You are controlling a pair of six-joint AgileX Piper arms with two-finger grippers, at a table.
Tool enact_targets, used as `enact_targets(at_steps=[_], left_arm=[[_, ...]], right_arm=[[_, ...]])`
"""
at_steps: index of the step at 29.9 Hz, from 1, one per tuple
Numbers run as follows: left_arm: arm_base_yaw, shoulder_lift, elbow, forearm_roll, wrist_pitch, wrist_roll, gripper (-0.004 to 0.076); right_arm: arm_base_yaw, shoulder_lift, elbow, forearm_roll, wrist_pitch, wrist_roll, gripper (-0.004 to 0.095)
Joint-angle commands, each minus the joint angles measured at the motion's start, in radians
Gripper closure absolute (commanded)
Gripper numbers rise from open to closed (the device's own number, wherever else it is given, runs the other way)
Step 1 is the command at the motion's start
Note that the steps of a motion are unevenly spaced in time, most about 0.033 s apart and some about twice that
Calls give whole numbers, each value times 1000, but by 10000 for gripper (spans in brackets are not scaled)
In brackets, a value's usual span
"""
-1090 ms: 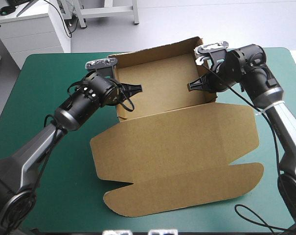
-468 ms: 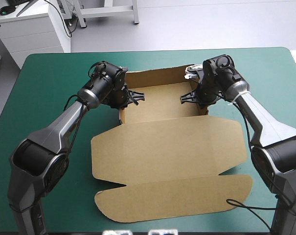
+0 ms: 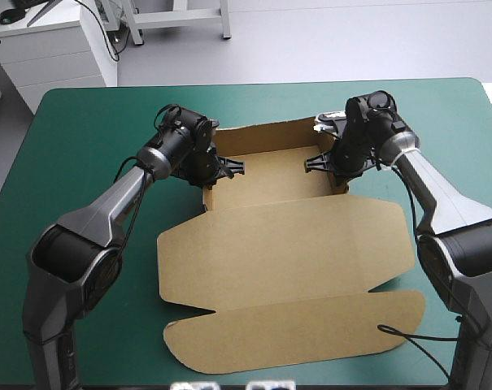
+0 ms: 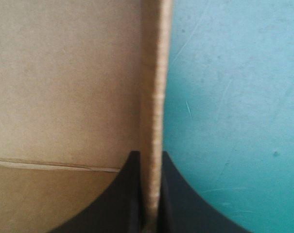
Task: Fold the box
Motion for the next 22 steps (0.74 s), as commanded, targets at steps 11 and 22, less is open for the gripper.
enact_targets(at_steps=[11,22], left_arm=[[-7,-50,-28,29,72,23,731],[-7,-50,-28,2,72,64,547]], right_arm=[[-8,-59,-30,3,-5,-20,921],[-8,-57,-30,61,-5,-37,489]])
